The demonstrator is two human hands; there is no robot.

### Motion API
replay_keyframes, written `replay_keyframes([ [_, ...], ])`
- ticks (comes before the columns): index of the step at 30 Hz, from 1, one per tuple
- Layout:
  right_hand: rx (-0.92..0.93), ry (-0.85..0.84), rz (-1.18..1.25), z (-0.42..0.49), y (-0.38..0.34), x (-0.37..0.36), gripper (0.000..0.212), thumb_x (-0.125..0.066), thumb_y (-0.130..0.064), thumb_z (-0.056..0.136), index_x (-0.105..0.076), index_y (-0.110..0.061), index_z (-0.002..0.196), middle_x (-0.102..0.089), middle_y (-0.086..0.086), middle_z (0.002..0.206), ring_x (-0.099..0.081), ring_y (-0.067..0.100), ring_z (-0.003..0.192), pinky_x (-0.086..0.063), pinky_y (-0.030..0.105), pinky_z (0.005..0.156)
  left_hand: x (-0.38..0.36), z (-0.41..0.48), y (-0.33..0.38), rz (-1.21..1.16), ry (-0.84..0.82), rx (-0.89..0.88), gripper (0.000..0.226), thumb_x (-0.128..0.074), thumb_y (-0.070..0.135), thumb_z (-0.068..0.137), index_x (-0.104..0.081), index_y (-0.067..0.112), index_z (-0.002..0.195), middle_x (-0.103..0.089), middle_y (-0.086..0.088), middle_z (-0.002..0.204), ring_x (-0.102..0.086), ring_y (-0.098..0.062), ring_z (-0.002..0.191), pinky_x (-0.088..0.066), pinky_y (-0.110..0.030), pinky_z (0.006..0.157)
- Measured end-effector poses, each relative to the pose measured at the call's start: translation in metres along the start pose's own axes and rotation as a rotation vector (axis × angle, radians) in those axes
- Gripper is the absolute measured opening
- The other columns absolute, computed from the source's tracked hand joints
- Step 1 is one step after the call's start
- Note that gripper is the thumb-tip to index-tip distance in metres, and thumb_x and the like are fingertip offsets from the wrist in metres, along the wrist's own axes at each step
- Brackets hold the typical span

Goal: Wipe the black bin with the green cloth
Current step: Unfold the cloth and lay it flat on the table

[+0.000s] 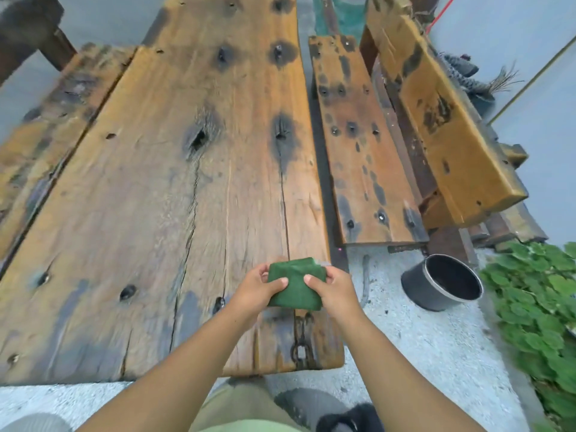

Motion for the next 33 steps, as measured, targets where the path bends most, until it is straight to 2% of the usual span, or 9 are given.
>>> replay_keyframes([
  [6,-0.081,0.047,-0.134,0.020,0.043,-0.041,0.008,-0.068,-0.003,0.091,-0.069,-0.008,0.096,-0.075,0.012,0.097,-0.072,0.030,0.094,-0.059,0.043,0.085,0.051,0.027,-0.039,0.109,0.082,0.077,0.016,-0.065,0.002,0.091,-0.062,0.013,0.102,-0.073,-0.017,0.106,-0.072,-0.029,0.094,-0.061,-0.041,0.079],
  [9,-0.086,0.081,-0.258,0.043,0.068,-0.044,0.009,-0.070,-0.010,0.090,-0.068,-0.007,0.098,-0.074,0.011,0.095,-0.071,0.030,0.092,-0.058,0.051,0.085,0.058,0.050,-0.060,0.168,0.153,0.096,0.017,-0.069,0.004,0.089,-0.058,0.015,0.098,-0.072,-0.014,0.106,-0.072,-0.026,0.094,-0.061,-0.044,0.082],
  [12,-0.054,0.126,-0.317,0.064,0.085,-0.043,0.013,-0.069,-0.014,0.091,-0.066,-0.015,0.103,-0.074,0.001,0.096,-0.071,0.018,0.090,-0.059,0.047,0.083,0.058,0.076,-0.071,0.286,0.209,0.040,0.017,-0.071,0.008,0.088,-0.060,0.017,0.098,-0.072,-0.004,0.099,-0.070,-0.016,0.089,-0.060,-0.037,0.080],
  [15,-0.036,0.159,-0.365,0.078,0.096,-0.044,0.016,-0.069,-0.016,0.091,-0.063,-0.013,0.105,-0.071,0.002,0.093,-0.069,0.021,0.088,-0.059,0.044,0.077,0.060,0.095,-0.078,0.465,0.248,-0.036,0.018,-0.071,0.016,0.087,-0.064,0.016,0.104,-0.069,0.005,0.093,-0.066,-0.010,0.086,-0.056,-0.026,0.072],
  [19,0.138,0.194,-0.803,0.087,0.078,-0.051,0.014,-0.067,-0.029,0.092,-0.060,-0.018,0.097,-0.063,-0.003,0.086,-0.061,0.020,0.079,-0.051,0.039,0.065,0.059,0.104,-0.077,0.813,0.303,-0.120,0.023,-0.068,0.031,0.088,-0.059,0.015,0.103,-0.057,0.003,0.094,-0.055,-0.016,0.084,-0.043,-0.028,0.069],
  [22,0.215,0.216,-1.011,0.085,0.061,-0.052,0.023,-0.069,-0.033,0.090,-0.064,-0.012,0.094,-0.057,0.002,0.096,-0.055,0.020,0.085,-0.044,0.034,0.068,0.066,0.099,-0.075,0.821,0.351,-0.093,0.033,-0.070,0.035,0.087,-0.048,0.018,0.105,-0.048,0.004,0.101,-0.052,-0.015,0.081,-0.045,-0.031,0.068],
  [25,0.284,0.214,-1.104,0.075,0.044,-0.057,0.025,-0.072,-0.033,0.088,-0.063,-0.010,0.090,-0.056,0.004,0.097,-0.051,0.021,0.088,-0.039,0.032,0.071,0.064,0.094,-0.066,0.854,0.342,-0.086,0.030,-0.068,0.029,0.089,-0.039,0.021,0.093,-0.053,0.004,0.088,-0.053,-0.013,0.068,-0.037,-0.030,0.055],
  [29,0.368,0.212,-1.021,0.061,0.029,-0.070,0.026,-0.076,-0.028,0.082,-0.052,-0.017,0.078,-0.051,-0.003,0.084,-0.043,0.014,0.074,-0.032,0.028,0.062,0.040,0.085,-0.046,0.864,0.204,-0.226,0.013,-0.059,0.014,0.092,-0.048,0.019,0.088,-0.055,0.003,0.085,-0.054,-0.016,0.073,-0.042,-0.029,0.059],
  [33,0.111,0.157,-0.535,0.056,0.046,-0.075,0.025,-0.068,-0.029,0.089,-0.049,-0.023,0.073,-0.054,-0.008,0.067,-0.049,0.007,0.060,-0.036,0.025,0.056,0.044,0.071,-0.053,0.316,0.146,-0.015,0.014,-0.053,0.020,0.098,-0.062,0.012,0.091,-0.067,-0.008,0.094,-0.063,-0.023,0.088,-0.056,-0.041,0.080],
])
Point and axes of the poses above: each hand's wrist, its own z-axis towards the middle knuckle, its own x-axis out of the back of the hand, y = z × x, the point moved 9 cm from there along z, towards the middle knuckle
